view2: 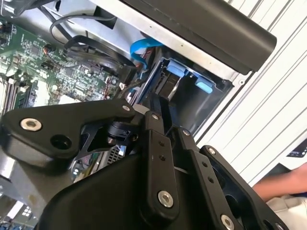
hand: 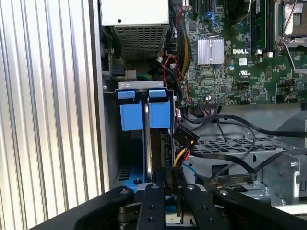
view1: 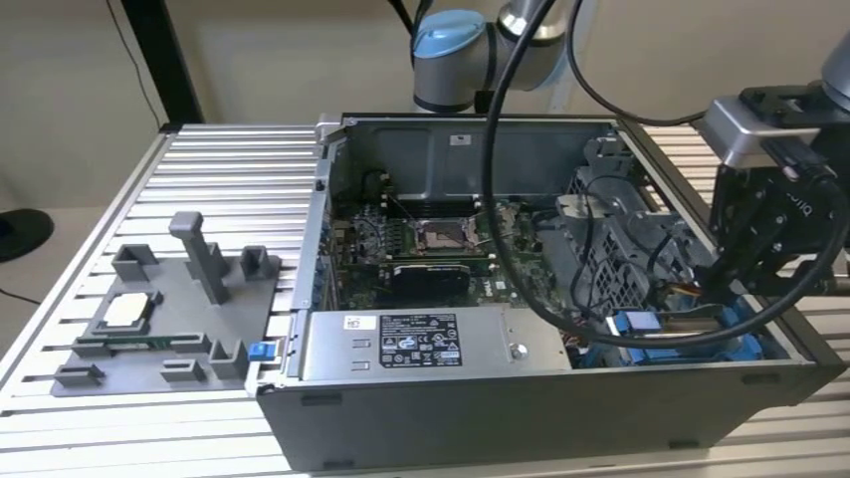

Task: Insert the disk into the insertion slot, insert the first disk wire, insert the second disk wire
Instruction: 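Insert the first disk wire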

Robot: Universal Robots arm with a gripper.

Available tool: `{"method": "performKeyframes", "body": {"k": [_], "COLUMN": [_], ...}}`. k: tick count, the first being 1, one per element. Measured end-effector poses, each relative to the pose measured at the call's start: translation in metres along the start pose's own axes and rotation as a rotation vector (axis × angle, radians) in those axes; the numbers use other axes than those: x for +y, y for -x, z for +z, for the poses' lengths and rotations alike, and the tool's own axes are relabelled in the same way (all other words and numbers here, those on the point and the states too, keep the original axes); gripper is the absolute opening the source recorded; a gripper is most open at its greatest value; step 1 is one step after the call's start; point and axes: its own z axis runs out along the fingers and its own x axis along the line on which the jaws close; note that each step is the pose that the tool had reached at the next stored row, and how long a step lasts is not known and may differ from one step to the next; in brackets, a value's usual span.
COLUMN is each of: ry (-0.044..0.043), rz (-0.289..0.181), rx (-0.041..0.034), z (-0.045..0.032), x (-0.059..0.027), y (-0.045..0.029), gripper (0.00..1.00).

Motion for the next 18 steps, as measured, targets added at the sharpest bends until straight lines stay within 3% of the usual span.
{"method": "performKeyframes", "body": {"k": [7,18], "ry": [-0.0031,-0.0046], "rz": [0.000,-0.004], "rx": [-0.0117,-0.0139], "z": [0.0097,0.0161], "x": [0.0003,-0.0024], "y": [0.0038,0.0037], "gripper": [0.00,0.00]}}
